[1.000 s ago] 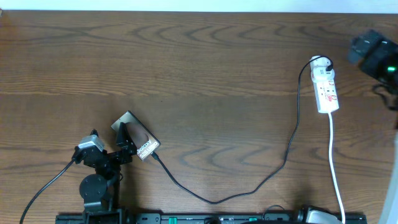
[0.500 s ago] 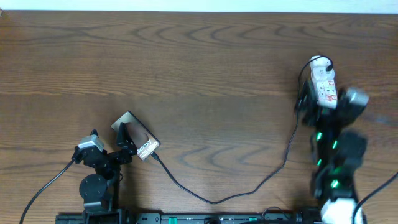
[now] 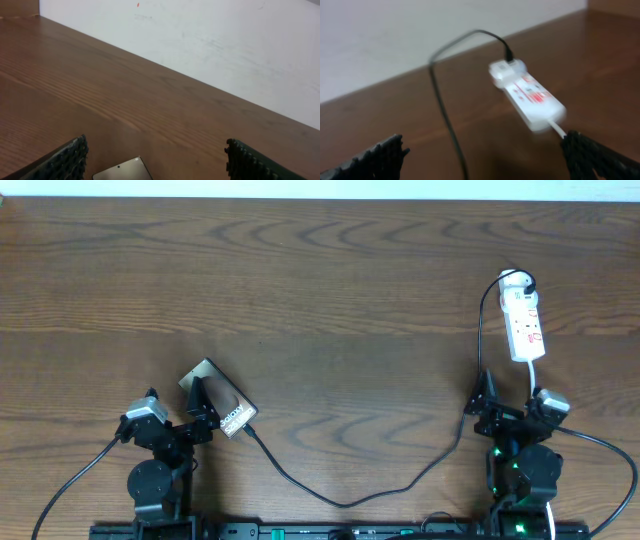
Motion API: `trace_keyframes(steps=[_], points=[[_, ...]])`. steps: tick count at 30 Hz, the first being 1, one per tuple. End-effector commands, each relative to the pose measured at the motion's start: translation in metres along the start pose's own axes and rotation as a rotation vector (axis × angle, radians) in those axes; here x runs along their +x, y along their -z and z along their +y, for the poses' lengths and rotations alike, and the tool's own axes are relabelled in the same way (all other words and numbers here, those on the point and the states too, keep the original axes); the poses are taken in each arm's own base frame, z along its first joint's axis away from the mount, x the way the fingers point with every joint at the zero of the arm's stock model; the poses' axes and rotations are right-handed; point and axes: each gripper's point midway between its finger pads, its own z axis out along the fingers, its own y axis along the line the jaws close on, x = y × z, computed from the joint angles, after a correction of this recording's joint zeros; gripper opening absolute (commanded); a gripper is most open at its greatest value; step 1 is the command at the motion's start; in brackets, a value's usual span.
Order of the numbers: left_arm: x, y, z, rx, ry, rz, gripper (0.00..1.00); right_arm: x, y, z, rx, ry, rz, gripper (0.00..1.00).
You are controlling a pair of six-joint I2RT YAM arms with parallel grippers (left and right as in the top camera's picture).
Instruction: Plug charger to phone and switch on socket
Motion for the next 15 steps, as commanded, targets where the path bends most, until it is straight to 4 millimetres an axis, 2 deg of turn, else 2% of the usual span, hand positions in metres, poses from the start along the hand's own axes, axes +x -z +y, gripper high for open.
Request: trace_keyframes(steps=[1, 8, 15], points=[[0.014, 0.000, 0.005, -0.013, 0.003, 0.045, 0.86, 0.001, 0.007, -0.016, 0.082, 0.021, -0.011, 0.99], [0.014, 0.000, 0.005, -0.013, 0.003, 0.045, 0.86, -0.033, 0.018, -0.008, 0.052, 0.112, -0.160, 0.99], [0.014, 0.000, 0.005, -0.013, 0.003, 0.045, 0.86, -0.031, 0.018, -0.009, 0.054, 0.114, -0.151, 0.99]])
